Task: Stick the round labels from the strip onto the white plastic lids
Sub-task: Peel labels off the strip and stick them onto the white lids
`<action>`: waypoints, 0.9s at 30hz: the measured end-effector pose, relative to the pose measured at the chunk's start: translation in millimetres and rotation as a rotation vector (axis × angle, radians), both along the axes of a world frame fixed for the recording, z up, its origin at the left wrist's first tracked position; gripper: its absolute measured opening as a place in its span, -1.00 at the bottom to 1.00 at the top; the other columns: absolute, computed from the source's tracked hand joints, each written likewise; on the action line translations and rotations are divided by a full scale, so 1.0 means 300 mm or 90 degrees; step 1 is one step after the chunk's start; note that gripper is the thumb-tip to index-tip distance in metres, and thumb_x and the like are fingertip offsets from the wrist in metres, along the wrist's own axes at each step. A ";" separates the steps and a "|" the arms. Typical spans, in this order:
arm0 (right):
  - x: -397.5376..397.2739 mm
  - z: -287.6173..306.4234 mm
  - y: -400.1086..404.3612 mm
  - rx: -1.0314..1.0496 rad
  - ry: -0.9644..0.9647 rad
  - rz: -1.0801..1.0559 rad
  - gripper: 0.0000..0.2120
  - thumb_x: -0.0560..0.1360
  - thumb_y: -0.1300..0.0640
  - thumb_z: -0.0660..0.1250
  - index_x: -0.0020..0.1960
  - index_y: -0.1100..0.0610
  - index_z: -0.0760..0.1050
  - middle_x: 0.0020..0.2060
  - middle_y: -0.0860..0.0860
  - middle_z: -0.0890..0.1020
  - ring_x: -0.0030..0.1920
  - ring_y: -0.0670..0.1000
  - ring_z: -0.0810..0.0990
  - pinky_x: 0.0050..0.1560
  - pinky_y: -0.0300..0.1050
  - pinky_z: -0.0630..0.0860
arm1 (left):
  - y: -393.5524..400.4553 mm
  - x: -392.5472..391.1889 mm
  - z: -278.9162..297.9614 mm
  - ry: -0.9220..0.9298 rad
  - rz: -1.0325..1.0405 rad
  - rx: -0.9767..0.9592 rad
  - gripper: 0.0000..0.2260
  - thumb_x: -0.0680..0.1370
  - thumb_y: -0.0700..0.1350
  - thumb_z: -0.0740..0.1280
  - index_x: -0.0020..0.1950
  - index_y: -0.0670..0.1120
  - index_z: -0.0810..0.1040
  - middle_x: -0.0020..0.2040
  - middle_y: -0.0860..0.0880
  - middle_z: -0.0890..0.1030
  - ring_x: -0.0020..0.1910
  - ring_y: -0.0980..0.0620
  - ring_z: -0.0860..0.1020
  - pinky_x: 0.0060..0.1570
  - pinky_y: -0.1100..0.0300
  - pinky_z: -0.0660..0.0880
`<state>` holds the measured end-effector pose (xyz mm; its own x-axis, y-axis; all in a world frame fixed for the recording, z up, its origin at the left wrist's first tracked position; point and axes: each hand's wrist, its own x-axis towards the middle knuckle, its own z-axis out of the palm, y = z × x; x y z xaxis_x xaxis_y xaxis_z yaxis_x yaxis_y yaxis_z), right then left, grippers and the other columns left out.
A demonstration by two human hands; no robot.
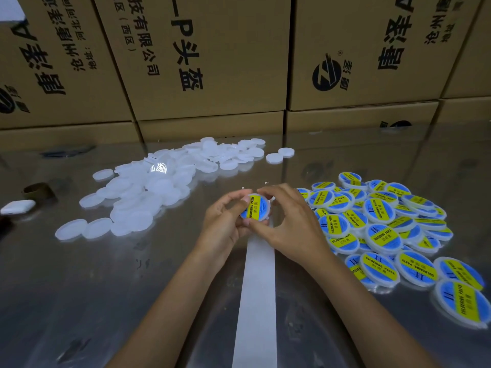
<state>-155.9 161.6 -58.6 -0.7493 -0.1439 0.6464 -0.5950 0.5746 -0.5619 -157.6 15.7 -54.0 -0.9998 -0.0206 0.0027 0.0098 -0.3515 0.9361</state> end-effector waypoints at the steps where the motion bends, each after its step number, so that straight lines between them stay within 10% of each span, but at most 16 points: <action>1: -0.001 0.000 0.000 0.006 0.007 0.004 -0.60 0.38 -0.06 0.53 0.15 0.03 0.55 0.03 -0.13 0.55 0.09 -0.06 0.52 0.05 -0.15 0.47 | -0.001 0.001 0.001 -0.001 -0.005 0.005 -0.78 0.59 -0.28 0.36 0.23 -0.20 0.59 0.04 -0.23 0.70 -0.12 -0.16 0.71 -0.11 0.04 0.68; 11: -0.010 -0.006 -0.008 0.005 0.041 -0.043 -0.68 0.36 0.08 0.48 0.09 0.09 0.56 0.01 -0.07 0.56 0.05 0.00 0.54 0.00 -0.04 0.50 | 0.007 0.004 -0.004 0.020 -0.032 0.005 -0.69 0.55 -0.32 0.40 0.26 -0.10 0.60 0.05 -0.19 0.71 -0.06 -0.12 0.72 -0.16 0.19 0.63; 21: -0.078 -0.023 0.175 0.162 -0.134 -0.474 -0.60 0.46 -0.03 0.36 0.24 0.10 0.49 0.17 0.06 0.57 0.25 0.15 0.41 0.18 0.07 0.27 | -0.042 -0.018 -0.008 -0.002 -0.005 -0.032 -0.80 0.66 -0.24 0.23 0.23 -0.15 0.58 0.06 -0.19 0.71 -0.05 -0.22 0.71 -0.21 0.08 0.65; 27: -0.070 -0.014 0.179 0.160 -0.114 -0.477 -0.63 0.48 0.07 0.33 0.26 0.17 0.51 0.30 0.09 0.50 0.38 0.15 0.31 0.29 0.11 0.21 | -0.078 -0.039 -0.029 -0.010 0.079 -0.029 -0.82 0.65 -0.26 0.21 0.14 -0.21 0.59 -0.04 -0.24 0.71 -0.16 -0.16 0.71 -0.26 0.13 0.63</action>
